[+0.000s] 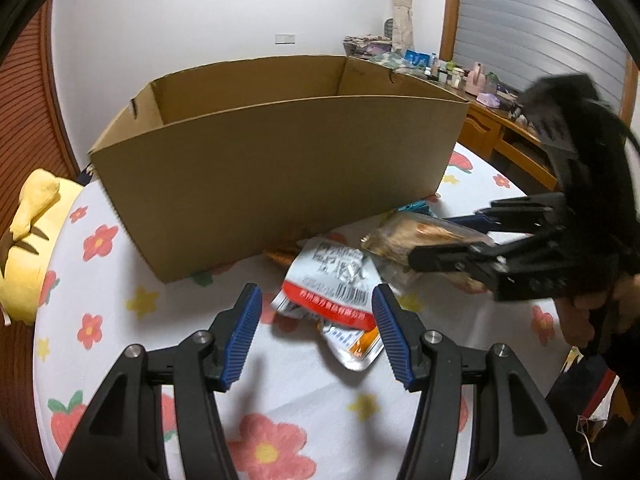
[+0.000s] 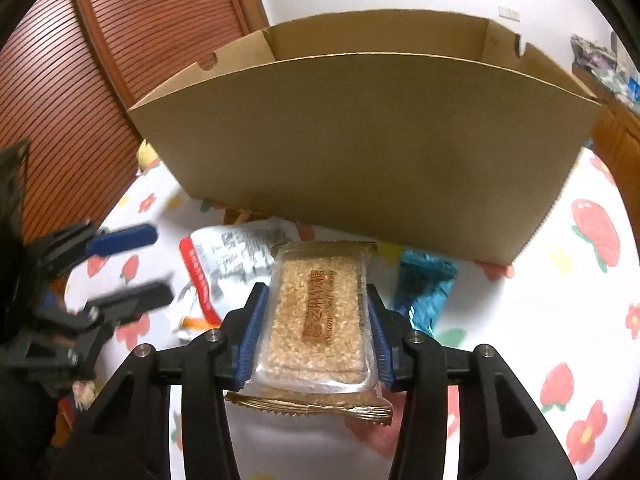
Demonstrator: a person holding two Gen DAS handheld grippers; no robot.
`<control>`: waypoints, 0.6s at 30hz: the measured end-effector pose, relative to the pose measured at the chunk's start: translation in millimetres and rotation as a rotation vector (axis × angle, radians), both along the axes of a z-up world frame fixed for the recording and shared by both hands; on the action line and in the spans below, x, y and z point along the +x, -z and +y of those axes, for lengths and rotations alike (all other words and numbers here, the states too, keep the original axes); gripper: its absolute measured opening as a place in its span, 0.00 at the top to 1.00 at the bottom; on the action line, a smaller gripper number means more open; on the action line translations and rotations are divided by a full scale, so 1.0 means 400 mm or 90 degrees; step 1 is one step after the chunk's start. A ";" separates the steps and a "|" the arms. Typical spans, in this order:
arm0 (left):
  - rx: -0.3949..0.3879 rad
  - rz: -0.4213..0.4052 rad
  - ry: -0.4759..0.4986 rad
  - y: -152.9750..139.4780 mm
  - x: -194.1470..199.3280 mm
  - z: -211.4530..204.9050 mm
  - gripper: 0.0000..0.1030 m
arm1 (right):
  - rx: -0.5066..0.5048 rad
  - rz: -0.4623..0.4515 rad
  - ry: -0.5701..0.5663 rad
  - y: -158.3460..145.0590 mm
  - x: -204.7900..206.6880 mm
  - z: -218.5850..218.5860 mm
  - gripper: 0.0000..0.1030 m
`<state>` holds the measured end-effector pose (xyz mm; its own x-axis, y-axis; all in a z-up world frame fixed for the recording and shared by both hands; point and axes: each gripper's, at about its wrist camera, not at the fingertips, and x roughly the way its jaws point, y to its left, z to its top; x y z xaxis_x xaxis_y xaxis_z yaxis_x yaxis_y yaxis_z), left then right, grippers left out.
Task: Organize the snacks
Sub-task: 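Lift the sesame bar with the right tool while the left tool grasps the silver pouch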
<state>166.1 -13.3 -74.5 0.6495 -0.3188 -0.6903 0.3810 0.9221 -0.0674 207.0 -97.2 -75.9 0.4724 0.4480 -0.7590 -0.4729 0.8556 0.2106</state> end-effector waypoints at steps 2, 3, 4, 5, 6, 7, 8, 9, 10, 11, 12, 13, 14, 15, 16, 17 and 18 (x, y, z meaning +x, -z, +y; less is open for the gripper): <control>0.005 0.000 0.013 -0.001 0.010 -0.017 0.44 | 0.015 -0.011 0.008 -0.006 -0.023 -0.018 0.55; 0.008 0.001 0.019 -0.002 0.014 -0.025 0.44 | 0.022 -0.017 0.013 -0.011 -0.034 -0.029 0.55; 0.011 0.001 0.026 -0.002 0.020 -0.034 0.47 | 0.030 -0.025 0.018 -0.016 -0.046 -0.042 0.55; 0.015 0.001 0.036 -0.003 0.026 -0.045 0.49 | 0.038 -0.032 0.022 -0.020 -0.057 -0.054 0.55; 0.021 0.001 0.044 -0.003 0.032 -0.057 0.50 | 0.045 -0.038 0.027 -0.024 -0.067 -0.068 0.55; 0.027 0.002 0.049 -0.002 0.035 -0.068 0.50 | 0.048 -0.043 0.032 -0.027 -0.075 -0.080 0.54; 0.034 0.002 0.055 -0.002 0.043 -0.077 0.51 | 0.046 -0.050 0.038 -0.028 -0.088 -0.093 0.54; 0.039 0.004 0.058 -0.002 0.051 -0.084 0.51 | 0.042 -0.056 0.043 -0.028 -0.095 -0.104 0.54; 0.046 0.007 0.060 0.000 0.060 -0.090 0.51 | 0.037 -0.061 0.049 -0.027 -0.100 -0.115 0.54; 0.055 0.011 0.060 0.003 0.070 -0.095 0.51 | 0.031 -0.063 0.055 -0.024 -0.104 -0.127 0.54; 0.063 0.015 0.059 0.005 0.081 -0.098 0.51 | 0.026 -0.065 0.061 -0.021 -0.105 -0.138 0.54; 0.071 0.018 0.056 0.009 0.088 -0.101 0.50 | 0.022 -0.065 0.066 -0.017 -0.105 -0.147 0.54; 0.078 0.021 0.050 0.013 0.095 -0.101 0.49 | 0.019 -0.064 0.074 -0.013 -0.103 -0.158 0.54; 0.083 0.024 0.045 0.018 0.099 -0.100 0.47 | 0.016 -0.063 0.079 -0.008 -0.099 -0.165 0.54; 0.085 0.027 0.043 0.022 0.101 -0.100 0.46 | 0.012 -0.063 0.085 -0.004 -0.097 -0.171 0.54; 0.088 0.032 0.043 0.028 0.101 -0.100 0.45 | 0.007 -0.064 0.090 0.000 -0.101 -0.183 0.54; 0.093 0.034 0.043 0.033 0.100 -0.100 0.45 | 0.003 -0.065 0.094 0.004 -0.098 -0.186 0.54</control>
